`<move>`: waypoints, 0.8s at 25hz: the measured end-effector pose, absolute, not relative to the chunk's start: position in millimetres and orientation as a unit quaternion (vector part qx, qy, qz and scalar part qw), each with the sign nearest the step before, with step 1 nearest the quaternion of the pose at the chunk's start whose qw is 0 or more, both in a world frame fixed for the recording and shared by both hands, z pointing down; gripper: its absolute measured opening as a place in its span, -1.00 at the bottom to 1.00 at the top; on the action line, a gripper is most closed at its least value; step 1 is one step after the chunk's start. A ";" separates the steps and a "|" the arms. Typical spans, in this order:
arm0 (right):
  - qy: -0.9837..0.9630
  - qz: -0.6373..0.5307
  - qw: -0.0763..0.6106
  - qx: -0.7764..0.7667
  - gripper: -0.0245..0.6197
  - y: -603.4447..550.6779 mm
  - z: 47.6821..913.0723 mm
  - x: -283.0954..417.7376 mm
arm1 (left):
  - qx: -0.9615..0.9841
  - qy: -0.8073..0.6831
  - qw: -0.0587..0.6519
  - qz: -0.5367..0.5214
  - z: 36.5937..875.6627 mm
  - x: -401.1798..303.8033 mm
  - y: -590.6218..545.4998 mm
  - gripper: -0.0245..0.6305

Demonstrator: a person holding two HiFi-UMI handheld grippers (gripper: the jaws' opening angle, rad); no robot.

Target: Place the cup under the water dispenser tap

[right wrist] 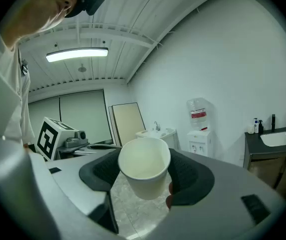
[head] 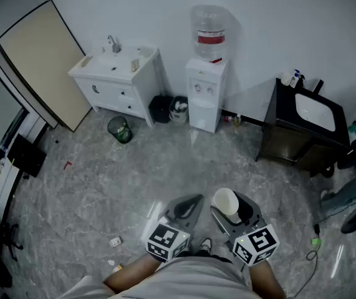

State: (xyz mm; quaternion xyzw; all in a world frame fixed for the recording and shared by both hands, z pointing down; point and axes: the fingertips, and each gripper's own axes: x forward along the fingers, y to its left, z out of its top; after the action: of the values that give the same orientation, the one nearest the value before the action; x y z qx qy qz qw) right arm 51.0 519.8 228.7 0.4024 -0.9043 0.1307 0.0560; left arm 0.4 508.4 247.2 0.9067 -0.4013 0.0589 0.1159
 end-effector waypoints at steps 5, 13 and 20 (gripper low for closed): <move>-0.904 0.131 0.059 0.402 0.03 521.7 230.9 56.6 | 0.907 -0.401 0.118 0.061 248.8 7.2 510.9 -0.91; -0.905 0.135 0.042 0.401 0.03 519.7 226.3 76.2 | 0.906 -0.402 0.119 0.067 252.2 21.3 510.3 -0.91; -0.902 0.124 0.041 0.411 0.03 502.0 234.8 100.0 | 0.903 -0.407 0.117 0.068 259.4 38.8 495.3 -0.91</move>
State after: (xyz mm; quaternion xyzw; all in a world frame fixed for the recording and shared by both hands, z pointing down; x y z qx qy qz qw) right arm 100.0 502.0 234.8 0.4109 -0.9023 0.1242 0.0406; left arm 38.8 495.3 259.4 0.9033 -0.4069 0.0685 0.1175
